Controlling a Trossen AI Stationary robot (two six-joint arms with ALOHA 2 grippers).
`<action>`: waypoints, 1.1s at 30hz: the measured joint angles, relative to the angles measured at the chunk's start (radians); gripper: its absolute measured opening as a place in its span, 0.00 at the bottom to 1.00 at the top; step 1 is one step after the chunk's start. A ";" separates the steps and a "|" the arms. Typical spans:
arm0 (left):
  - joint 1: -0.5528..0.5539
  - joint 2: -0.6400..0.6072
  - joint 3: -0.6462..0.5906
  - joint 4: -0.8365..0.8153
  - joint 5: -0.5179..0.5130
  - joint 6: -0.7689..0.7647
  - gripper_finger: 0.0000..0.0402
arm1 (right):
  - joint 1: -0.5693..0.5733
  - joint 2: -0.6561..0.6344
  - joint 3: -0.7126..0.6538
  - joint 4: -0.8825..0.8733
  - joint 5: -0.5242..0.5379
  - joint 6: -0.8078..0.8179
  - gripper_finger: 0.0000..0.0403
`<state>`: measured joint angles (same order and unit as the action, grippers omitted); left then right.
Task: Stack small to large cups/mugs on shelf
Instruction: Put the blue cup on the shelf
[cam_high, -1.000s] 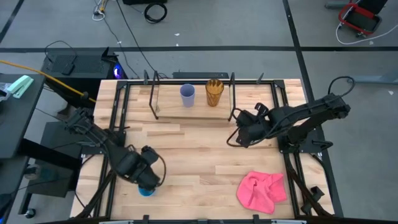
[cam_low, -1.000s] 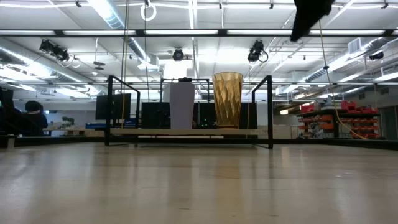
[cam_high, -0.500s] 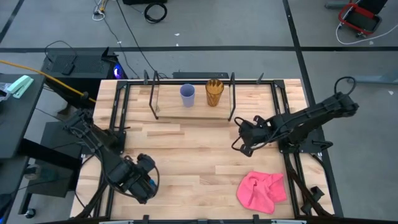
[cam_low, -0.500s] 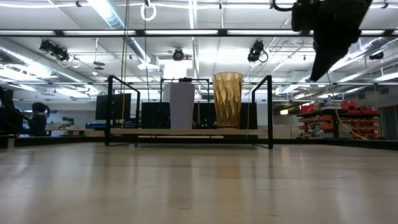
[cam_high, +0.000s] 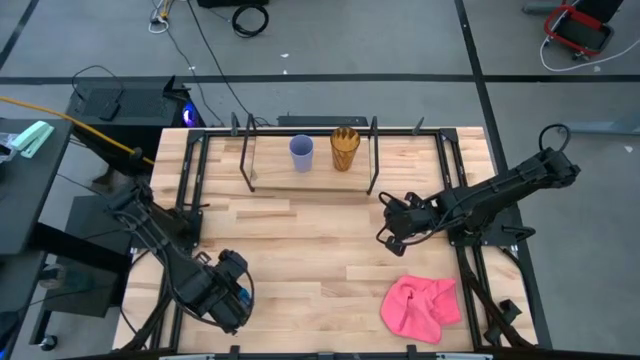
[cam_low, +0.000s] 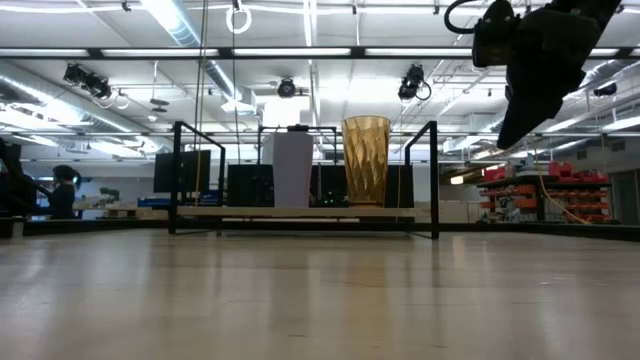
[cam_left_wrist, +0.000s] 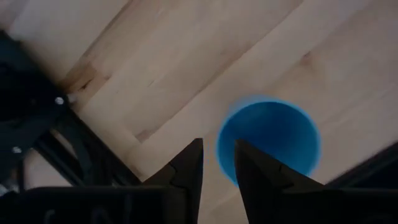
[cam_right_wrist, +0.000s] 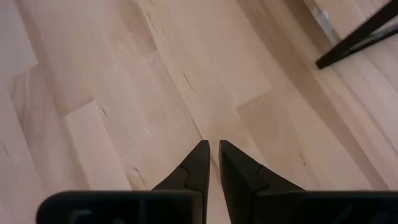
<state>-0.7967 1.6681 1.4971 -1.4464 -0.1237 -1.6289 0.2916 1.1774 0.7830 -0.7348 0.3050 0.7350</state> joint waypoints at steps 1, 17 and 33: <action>0.000 0.008 0.000 0.003 0.000 0.012 0.24 | 0.000 0.000 0.000 0.012 0.000 -0.005 0.11; -0.033 0.021 0.000 -0.018 -0.013 -0.040 0.22 | 0.000 0.000 0.000 0.027 0.000 -0.023 0.11; -0.050 0.041 -0.001 -0.020 -0.022 -0.063 0.23 | 0.000 0.000 0.000 0.027 0.000 -0.023 0.11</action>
<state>-0.8467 1.7092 1.4963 -1.4663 -0.1457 -1.6916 0.2916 1.1778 0.7826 -0.7082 0.3050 0.7116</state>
